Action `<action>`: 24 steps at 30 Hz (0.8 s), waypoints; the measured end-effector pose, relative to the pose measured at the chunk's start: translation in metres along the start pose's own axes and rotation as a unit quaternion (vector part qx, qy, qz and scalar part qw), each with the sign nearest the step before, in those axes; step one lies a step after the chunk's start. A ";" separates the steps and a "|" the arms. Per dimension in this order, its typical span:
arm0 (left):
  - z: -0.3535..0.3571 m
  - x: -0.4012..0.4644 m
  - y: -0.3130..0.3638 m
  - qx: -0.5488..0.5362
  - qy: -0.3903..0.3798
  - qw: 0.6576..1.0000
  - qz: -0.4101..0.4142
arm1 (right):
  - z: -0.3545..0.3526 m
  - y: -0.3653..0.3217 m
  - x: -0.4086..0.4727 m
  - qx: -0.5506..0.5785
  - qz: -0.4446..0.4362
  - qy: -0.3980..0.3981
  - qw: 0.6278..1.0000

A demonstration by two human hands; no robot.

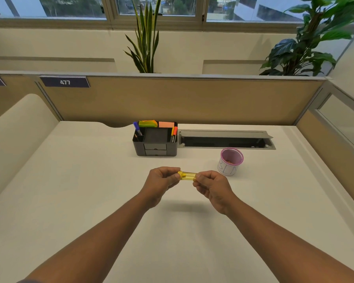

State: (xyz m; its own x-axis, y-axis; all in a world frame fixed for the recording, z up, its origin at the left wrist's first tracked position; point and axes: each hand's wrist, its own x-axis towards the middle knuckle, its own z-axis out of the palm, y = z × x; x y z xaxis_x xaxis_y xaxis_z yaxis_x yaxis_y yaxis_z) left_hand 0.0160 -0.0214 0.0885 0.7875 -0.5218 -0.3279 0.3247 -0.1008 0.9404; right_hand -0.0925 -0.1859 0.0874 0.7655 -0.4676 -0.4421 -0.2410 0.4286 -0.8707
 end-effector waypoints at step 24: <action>-0.015 0.028 -0.016 0.123 0.028 0.991 0.054 | 0.014 -0.004 0.041 -0.254 0.051 -0.060 0.964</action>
State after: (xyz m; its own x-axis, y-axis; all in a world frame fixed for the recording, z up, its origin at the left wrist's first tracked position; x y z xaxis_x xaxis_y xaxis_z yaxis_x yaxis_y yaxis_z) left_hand 0.0407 -0.0218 0.0627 0.8404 -0.4939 -0.2230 0.1057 -0.2541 0.9614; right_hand -0.0518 -0.1957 0.0762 0.7790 -0.3370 -0.5288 -0.5561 0.0185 -0.8309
